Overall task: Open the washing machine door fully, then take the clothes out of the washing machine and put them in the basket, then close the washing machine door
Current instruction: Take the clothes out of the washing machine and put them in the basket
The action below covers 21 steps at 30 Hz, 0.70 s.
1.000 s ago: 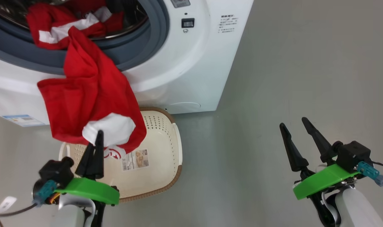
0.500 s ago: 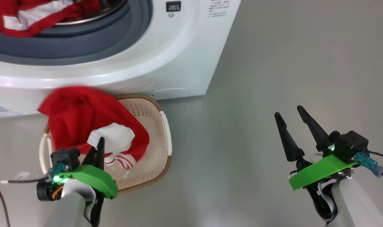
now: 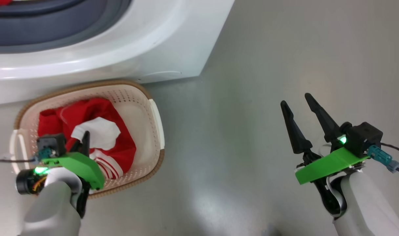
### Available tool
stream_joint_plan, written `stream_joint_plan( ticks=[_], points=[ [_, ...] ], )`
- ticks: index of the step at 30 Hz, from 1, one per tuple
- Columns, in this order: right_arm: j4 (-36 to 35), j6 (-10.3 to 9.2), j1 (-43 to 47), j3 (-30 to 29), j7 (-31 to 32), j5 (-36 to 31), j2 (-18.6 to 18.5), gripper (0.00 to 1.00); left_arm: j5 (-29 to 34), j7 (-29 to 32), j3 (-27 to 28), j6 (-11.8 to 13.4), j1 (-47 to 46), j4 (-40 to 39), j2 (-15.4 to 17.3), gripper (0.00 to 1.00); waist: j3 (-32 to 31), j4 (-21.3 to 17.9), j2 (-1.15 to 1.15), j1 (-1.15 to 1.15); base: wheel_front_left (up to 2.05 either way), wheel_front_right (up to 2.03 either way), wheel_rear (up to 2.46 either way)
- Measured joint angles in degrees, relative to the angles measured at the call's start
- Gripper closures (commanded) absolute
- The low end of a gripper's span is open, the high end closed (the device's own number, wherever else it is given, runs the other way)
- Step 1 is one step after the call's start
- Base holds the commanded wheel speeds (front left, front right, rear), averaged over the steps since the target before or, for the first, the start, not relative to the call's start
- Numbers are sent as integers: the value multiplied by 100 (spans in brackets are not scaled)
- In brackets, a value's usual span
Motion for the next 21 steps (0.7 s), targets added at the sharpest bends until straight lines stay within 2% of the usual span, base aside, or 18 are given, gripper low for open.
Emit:
stream_joint_plan(
  ticks=[5, 6, 7, 8, 10, 21],
  points=[
    [-31, 0, -183, 80, 0, -1, 26, 0, -54, 0, -52, 0, -340, 455, 69, 100, 246, -115, 0, 0, 0, 0, 0],
    [-42, 0, -194, 81, 0, -1, 26, 0, -80, 0, -63, 0, -393, 541, 80, 82, 287, -137, 0, 0, 0, 0, 0],
    [-44, 0, -194, 81, 0, -1, 25, 0, -86, 0, -74, 0, -435, 600, 97, 82, 323, -157, 0, 0, 0, 0, 0],
    [-43, 0, -194, 81, 0, -1, 26, 0, -107, 0, -71, 0, -470, 655, 115, 64, 354, -177, 0, 0, 0, 0, 0],
    [-43, 0, -195, 81, 0, -1, 26, 0, -187, 0, -62, 0, -524, 750, 155, 0, 395, -217, 0, 0, 0, 0, 0],
    [1, 0, -194, 64, 0, -12, 44, 0, -379, 0, 88, 0, -505, 682, 177, 0, 186, -158, 0, 0, 0, 0, 0]
  ],
)
